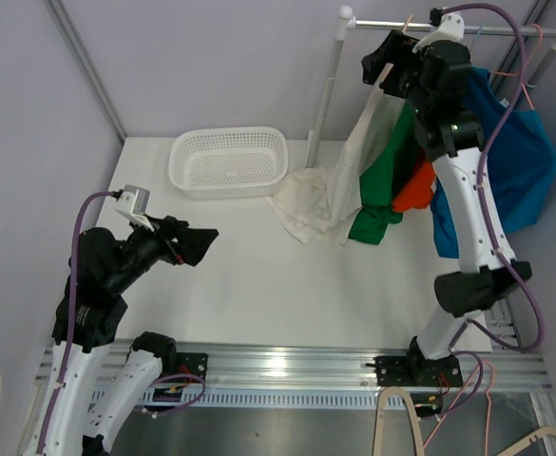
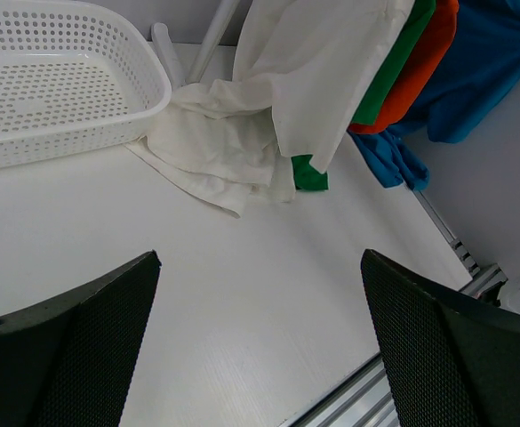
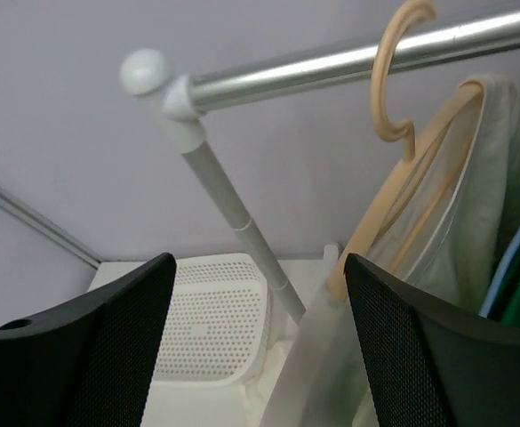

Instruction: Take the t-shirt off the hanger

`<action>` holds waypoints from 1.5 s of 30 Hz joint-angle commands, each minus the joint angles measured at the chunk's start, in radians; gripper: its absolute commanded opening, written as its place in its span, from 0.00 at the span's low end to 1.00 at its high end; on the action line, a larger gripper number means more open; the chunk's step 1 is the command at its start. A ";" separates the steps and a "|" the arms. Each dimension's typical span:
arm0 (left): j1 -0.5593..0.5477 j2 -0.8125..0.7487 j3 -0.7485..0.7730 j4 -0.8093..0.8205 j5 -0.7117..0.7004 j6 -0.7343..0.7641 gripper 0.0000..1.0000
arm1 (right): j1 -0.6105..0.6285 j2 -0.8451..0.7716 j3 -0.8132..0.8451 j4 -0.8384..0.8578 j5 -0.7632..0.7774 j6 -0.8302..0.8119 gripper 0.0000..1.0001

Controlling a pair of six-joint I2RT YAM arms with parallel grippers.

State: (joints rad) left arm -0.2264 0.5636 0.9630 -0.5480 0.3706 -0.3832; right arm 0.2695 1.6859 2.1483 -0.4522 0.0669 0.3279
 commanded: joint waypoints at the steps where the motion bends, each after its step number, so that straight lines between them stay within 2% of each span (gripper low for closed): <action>1: 0.009 -0.004 0.002 0.014 0.017 0.009 0.99 | -0.019 0.148 0.139 -0.172 -0.027 0.034 0.81; 5: 0.009 -0.001 0.002 0.014 0.034 0.009 0.99 | -0.061 0.259 0.267 -0.204 -0.093 0.066 0.77; 9: 0.009 -0.011 -0.001 0.014 0.033 0.010 1.00 | -0.067 0.274 0.257 -0.171 -0.068 0.059 0.76; 15: 0.009 -0.022 -0.003 0.022 0.044 0.010 1.00 | -0.064 0.259 0.240 -0.158 0.049 0.033 0.77; 21: 0.009 -0.021 -0.006 0.026 0.060 0.010 1.00 | -0.050 0.186 0.128 -0.063 0.163 -0.022 0.80; 31: 0.009 -0.021 -0.007 0.028 0.065 0.012 1.00 | -0.009 0.175 0.147 -0.019 0.373 -0.142 0.79; 37: 0.009 -0.021 -0.009 0.028 0.068 0.012 1.00 | -0.016 0.195 0.160 -0.017 0.370 -0.138 0.71; 38: 0.009 -0.018 -0.012 0.028 0.070 0.010 1.00 | -0.012 0.198 0.160 -0.008 0.372 -0.151 0.65; 40: 0.009 -0.018 -0.010 0.028 0.071 0.010 0.99 | -0.007 0.202 0.169 0.013 0.390 -0.164 0.62; 41: 0.009 -0.018 -0.010 0.026 0.073 0.010 1.00 | -0.007 0.205 0.182 0.014 0.392 -0.168 0.56; 43: 0.009 -0.018 -0.012 0.029 0.073 0.012 0.99 | -0.010 0.234 0.237 -0.006 0.392 -0.170 0.55; 45: 0.009 -0.016 -0.010 0.030 0.070 0.012 1.00 | -0.018 0.274 0.281 -0.029 0.376 -0.165 0.59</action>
State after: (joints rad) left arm -0.2264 0.5472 0.9607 -0.5472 0.4259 -0.3832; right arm 0.2565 1.9263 2.3383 -0.5041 0.4263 0.1806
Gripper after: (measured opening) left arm 0.994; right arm 0.578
